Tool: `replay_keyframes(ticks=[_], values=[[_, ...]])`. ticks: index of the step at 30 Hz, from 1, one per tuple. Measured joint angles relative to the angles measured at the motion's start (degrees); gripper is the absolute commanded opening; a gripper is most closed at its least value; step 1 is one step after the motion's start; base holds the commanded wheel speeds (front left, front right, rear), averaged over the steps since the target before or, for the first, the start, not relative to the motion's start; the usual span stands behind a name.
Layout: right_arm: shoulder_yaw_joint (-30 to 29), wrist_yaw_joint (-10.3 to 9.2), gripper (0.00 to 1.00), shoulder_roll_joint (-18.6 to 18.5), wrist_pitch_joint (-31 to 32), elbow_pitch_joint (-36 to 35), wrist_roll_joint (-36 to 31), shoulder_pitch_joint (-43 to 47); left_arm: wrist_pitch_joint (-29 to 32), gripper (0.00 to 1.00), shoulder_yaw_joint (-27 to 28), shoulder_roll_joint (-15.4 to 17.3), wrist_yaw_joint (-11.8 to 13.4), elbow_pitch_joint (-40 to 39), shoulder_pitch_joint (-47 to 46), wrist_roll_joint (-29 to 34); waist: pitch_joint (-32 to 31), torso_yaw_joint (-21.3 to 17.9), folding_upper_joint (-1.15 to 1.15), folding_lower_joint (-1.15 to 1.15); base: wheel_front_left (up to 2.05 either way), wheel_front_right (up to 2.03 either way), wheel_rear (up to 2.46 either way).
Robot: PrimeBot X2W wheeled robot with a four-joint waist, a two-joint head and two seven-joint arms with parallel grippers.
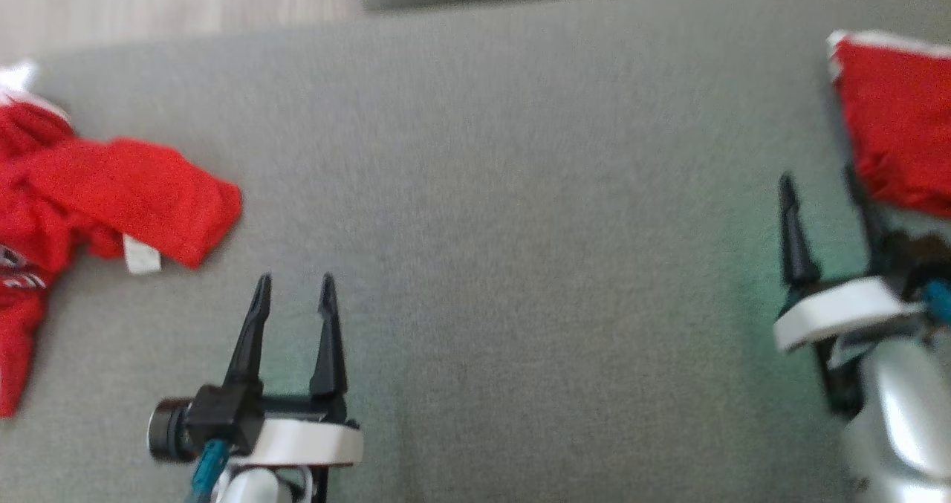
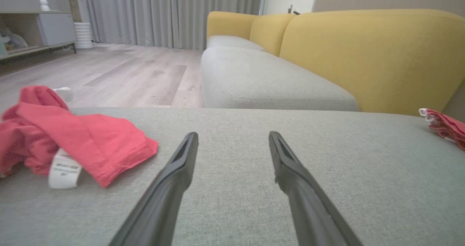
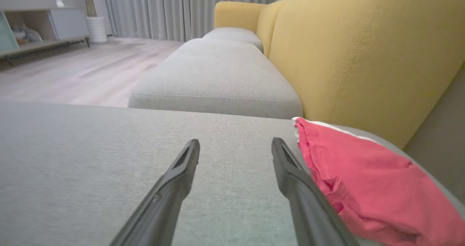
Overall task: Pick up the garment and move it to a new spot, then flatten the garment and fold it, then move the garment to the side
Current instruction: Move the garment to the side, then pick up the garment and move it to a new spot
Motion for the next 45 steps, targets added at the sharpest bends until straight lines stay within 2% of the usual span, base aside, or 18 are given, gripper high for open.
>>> replay_keyframes(ticks=[3, 7, 16, 22, 27, 37, 45], values=[[1.5, 0.0, 1.0, 2.7, -1.0, 2.2, 3.1, 2.5, 0.0, 1.0, 1.0, 0.0, 0.5, 1.4, 1.2, -0.5, -4.5, 0.0, 0.0, 0.0, 0.0, 0.0, 0.0], [2.4, 0.0, 1.0, 5.8, -1.0, 0.8, 4.1, 6.4, 0.0, 1.0, 1.5, 0.0, 0.7, 3.1, 1.7, -0.4, -9.5, 0.3, 0.0, -0.01, 0.0, 0.0, 0.0], [2.8, 0.0, 1.0, 7.0, -1.1, -2.7, 2.9, 9.8, 0.0, 1.0, 3.3, 0.0, 0.2, 7.4, 1.5, 0.7, -15.1, 2.4, 0.0, 0.02, 0.0, 0.0, 0.0], [1.7, 0.0, 1.0, 7.5, -1.1, -0.7, 3.0, 12.1, 0.0, 1.0, 3.6, 0.0, -0.8, 7.4, 1.7, 0.8, -17.1, 2.7, 0.0, 0.01, 0.0, 0.0, 0.0], [3.7, 0.0, 1.0, 7.7, -1.1, 2.1, 4.7, 12.2, 0.0, 1.0, 3.8, 0.0, -0.8, 7.6, 2.0, 1.3, -17.7, 2.4, 0.0, 0.02, 0.0, 0.0, 0.0], [4.7, 0.0, 1.0, 7.7, -1.1, 2.4, 4.5, 12.2, 0.0, 1.0, 4.3, 0.0, 1.7, 9.6, 2.1, 2.0, -17.0, 1.8, 0.0, 0.02, 0.0, 0.0, 0.0], [4.9, 0.0, 1.0, 7.7, -1.1, 2.8, 4.6, 12.4, 0.0, 1.0, 4.2, 0.0, 2.4, 10.4, 2.1, 1.8, -17.4, 1.7, 0.0, 0.02, 0.0, 0.0, 0.0]])
